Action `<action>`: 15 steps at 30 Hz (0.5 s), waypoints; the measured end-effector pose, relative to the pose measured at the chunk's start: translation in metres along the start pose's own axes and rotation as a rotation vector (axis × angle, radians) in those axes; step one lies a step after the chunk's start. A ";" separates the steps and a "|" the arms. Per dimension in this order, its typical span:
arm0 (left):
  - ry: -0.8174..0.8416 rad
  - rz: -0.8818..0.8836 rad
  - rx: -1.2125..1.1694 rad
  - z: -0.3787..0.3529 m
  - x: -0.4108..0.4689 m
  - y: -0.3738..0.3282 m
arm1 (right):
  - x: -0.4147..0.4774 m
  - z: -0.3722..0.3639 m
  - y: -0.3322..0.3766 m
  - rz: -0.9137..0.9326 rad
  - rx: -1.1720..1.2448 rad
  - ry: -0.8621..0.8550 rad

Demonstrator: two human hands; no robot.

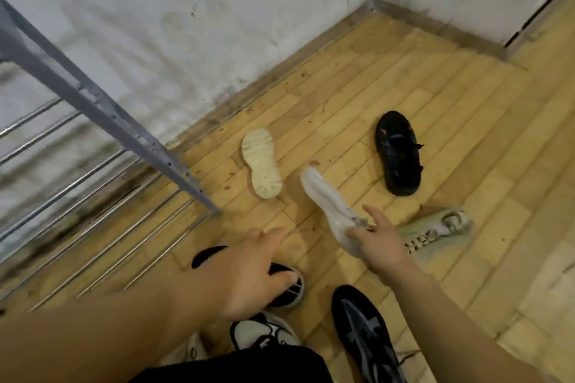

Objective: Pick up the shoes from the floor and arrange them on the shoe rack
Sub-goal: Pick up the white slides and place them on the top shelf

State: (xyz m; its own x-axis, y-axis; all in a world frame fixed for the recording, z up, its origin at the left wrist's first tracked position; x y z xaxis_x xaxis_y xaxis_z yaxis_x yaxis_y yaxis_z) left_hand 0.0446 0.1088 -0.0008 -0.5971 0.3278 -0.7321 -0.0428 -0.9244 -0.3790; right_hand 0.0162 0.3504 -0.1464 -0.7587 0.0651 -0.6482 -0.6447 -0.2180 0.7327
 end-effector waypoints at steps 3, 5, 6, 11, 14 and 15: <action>0.229 -0.086 0.116 -0.036 0.004 -0.029 | -0.049 0.016 -0.030 -0.017 0.049 0.018; 0.223 -0.105 0.164 -0.041 0.001 -0.040 | -0.076 0.025 -0.043 -0.015 0.037 0.011; 0.210 -0.112 0.175 -0.042 -0.001 -0.041 | -0.087 0.028 -0.047 -0.003 0.033 0.006; 0.173 -0.099 0.092 -0.036 -0.014 -0.042 | -0.129 0.037 -0.030 0.138 -0.047 0.014; 0.137 -0.069 -0.043 -0.033 -0.021 -0.049 | -0.141 0.038 -0.005 0.239 -0.109 0.063; 0.139 -0.057 -0.150 -0.034 -0.023 -0.053 | -0.145 0.038 0.004 0.277 -0.115 0.084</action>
State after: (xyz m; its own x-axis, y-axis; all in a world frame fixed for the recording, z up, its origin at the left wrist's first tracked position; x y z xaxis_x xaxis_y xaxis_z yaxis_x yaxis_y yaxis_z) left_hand 0.0878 0.1571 0.0164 -0.4803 0.4121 -0.7743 0.0524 -0.8677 -0.4944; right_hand 0.1207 0.3769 -0.0416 -0.8906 -0.0924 -0.4453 -0.3958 -0.3249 0.8590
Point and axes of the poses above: each hand's wrist, its own x-axis towards the middle knuckle, its own z-axis out of the back of the hand, y = z × x, the point moved 4 cm from there along x, towards the middle knuckle, and after that the axes turned 5 degrees about y, right-handed, at the moved point
